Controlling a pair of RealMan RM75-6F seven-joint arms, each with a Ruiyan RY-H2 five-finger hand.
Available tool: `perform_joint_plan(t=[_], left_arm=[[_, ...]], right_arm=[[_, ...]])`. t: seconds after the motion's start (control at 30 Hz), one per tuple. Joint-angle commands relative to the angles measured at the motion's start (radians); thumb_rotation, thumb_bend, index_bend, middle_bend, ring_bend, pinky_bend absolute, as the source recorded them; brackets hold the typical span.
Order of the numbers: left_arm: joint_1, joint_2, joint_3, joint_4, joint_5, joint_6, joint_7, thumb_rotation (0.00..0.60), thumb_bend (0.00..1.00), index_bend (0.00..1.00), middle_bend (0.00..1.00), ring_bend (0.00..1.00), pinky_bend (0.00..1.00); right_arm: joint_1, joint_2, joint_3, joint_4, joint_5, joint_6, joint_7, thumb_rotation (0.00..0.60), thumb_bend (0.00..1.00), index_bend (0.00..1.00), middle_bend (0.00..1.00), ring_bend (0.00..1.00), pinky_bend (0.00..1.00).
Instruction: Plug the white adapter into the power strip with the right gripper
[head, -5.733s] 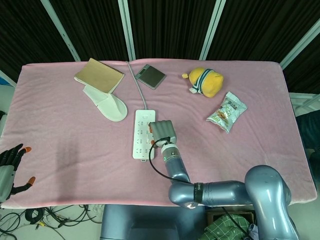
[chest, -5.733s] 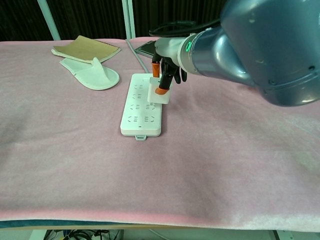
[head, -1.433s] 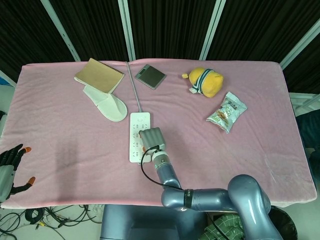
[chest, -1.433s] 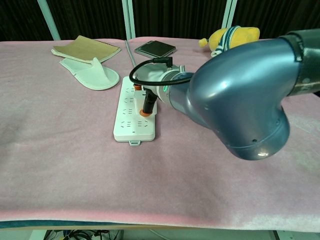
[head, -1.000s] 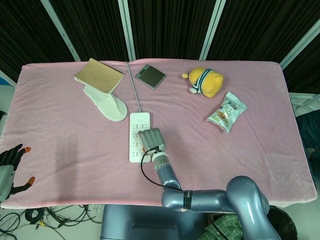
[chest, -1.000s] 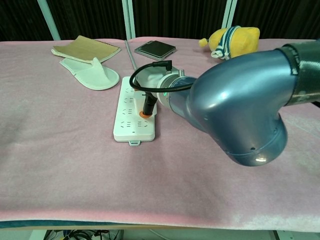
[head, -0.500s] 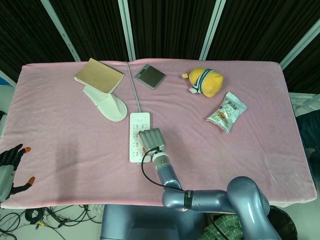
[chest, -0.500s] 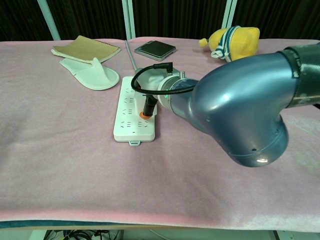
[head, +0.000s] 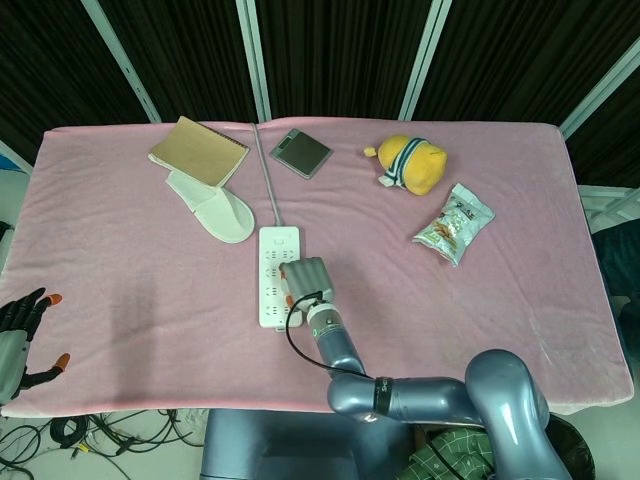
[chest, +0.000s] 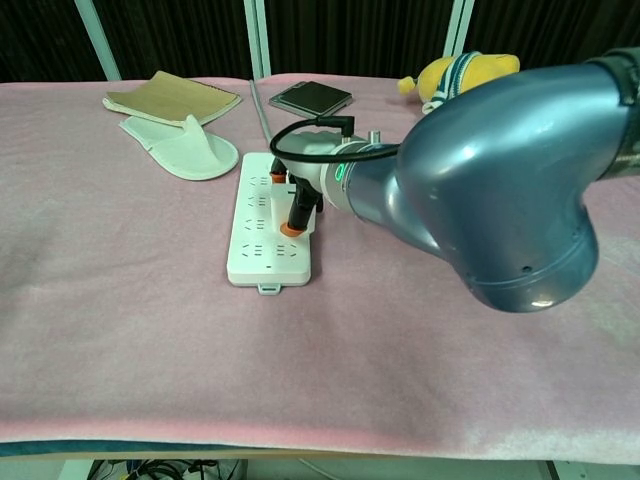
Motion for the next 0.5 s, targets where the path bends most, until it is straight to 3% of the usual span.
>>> perform_joint_plan(t=[0.03, 0.27, 0.5], left_arm=[[0.0, 0.0, 0.0, 0.0, 0.0, 0.0, 0.002, 0.6, 0.28, 0.11, 0.01, 0.0, 0.0], [0.001, -0.002, 0.0, 0.0, 0.0, 0.004, 0.009, 0.6, 0.28, 0.11, 0.01, 0.0, 0.0], [0.002, -0.004, -0.001, 0.0, -0.002, 0.007, 0.015, 0.6, 0.28, 0.11, 0.01, 0.0, 0.0]], right_arm=[[-0.013, 0.038, 0.024, -0.041, 0.017, 0.007, 0.014, 0.6, 0.31, 0.42, 0.29, 0.48, 0.39], [-0.045, 0.154, 0.054, -0.159, 0.055, 0.02, 0.028, 0.6, 0.27, 0.32, 0.18, 0.38, 0.31], [-0.109, 0.357, 0.062, -0.342, 0.075, 0.045, 0.037, 0.6, 0.23, 0.25, 0.1, 0.31, 0.26]])
